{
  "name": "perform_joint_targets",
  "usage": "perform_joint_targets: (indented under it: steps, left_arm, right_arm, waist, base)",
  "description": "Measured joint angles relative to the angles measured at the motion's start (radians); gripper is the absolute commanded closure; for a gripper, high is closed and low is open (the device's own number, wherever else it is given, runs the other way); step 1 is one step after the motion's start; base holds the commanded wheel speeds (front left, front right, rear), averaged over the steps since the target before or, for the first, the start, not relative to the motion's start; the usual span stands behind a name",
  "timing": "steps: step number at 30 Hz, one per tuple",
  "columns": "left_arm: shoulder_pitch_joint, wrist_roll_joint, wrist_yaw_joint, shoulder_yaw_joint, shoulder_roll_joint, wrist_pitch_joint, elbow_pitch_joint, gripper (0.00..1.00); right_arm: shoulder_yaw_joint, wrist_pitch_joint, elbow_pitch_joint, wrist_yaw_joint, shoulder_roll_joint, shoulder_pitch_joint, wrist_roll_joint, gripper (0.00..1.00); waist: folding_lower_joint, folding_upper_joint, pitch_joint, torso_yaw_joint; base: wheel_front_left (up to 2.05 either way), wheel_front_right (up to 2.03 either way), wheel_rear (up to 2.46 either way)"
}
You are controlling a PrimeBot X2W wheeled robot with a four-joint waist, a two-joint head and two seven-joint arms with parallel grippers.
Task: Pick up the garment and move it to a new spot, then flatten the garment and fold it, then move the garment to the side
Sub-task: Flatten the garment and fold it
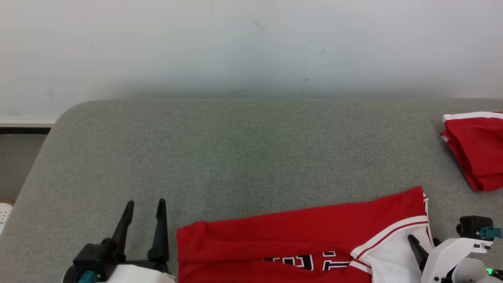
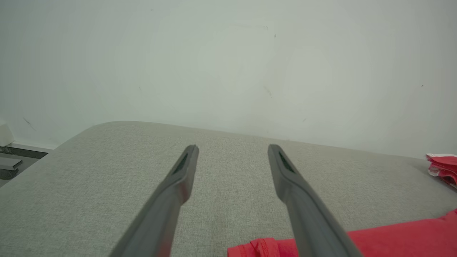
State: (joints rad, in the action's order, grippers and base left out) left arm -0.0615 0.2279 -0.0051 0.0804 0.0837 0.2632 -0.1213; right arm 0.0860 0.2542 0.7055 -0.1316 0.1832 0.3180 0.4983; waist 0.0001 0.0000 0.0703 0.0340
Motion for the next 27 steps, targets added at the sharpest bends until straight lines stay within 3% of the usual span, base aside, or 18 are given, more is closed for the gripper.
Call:
perform_joint_targets:
  steps: [5, 6, 7, 8, 9, 10, 18, 27]
  left_arm:
    - [-0.003, -0.017, -0.021, -0.016, -0.010, 0.000, -0.013, 0.00]
    - [-0.004, -0.018, -0.023, -0.018, -0.011, 0.000, -0.016, 0.00]
    - [-0.005, -0.021, -0.026, -0.021, -0.013, 0.000, -0.018, 0.00]
    - [-0.006, -0.024, -0.029, -0.023, -0.015, 0.000, -0.021, 0.00]
    - [-0.008, -0.024, -0.031, -0.025, -0.017, 0.000, -0.023, 0.00]
    - [-0.008, -0.025, -0.033, -0.027, -0.018, 0.000, -0.025, 0.00]
    - [-0.004, -0.030, -0.043, -0.038, -0.029, 0.000, -0.036, 0.00]
    - [0.001, -0.025, -0.052, -0.045, -0.033, 0.000, -0.047, 0.00]
  right_arm:
    - [0.039, 0.114, 0.009, 0.007, 0.010, 0.025, 0.061, 0.00]
    - [0.047, 0.130, 0.003, 0.008, 0.013, 0.026, 0.074, 0.16]
    - [0.052, 0.145, -0.003, 0.008, 0.016, 0.026, 0.088, 0.52]
    - [0.059, 0.154, -0.008, 0.008, 0.020, 0.026, 0.097, 0.64]
    - [0.064, 0.164, -0.013, 0.008, 0.024, 0.026, 0.103, 0.90]
    - [0.069, 0.170, -0.017, 0.008, 0.026, 0.026, 0.109, 1.00]
    - [0.066, 0.159, -0.033, 0.001, 0.036, 0.028, 0.114, 1.00]
    - [-0.038, 0.105, -0.039, 0.000, 0.103, 0.030, 0.058, 1.00]
  waist:
    - [-0.0001, 0.0000, 0.001, 0.008]
    - [0.0000, 0.0000, 0.000, 0.009]
    - [0.0000, 0.0000, 0.000, 0.011]
    - [0.0000, 0.0000, -0.001, 0.012]
    - [0.0000, 0.0000, -0.002, 0.012]
    - [0.0000, 0.0000, -0.004, 0.013]
    - [0.0000, 0.0000, -0.017, 0.011]
    - [0.0000, 0.0000, -0.024, -0.009]
  base:
    - [0.00, 0.00, 0.00]
    - [0.00, 0.00, 0.00]
    - [0.00, 0.00, 0.00]
    - [0.00, 0.00, 0.00]
    - [0.00, 0.00, 0.00]
    - [0.00, 0.00, 0.00]
    - [0.00, 0.00, 0.00]
    - [0.00, 0.00, 0.00]
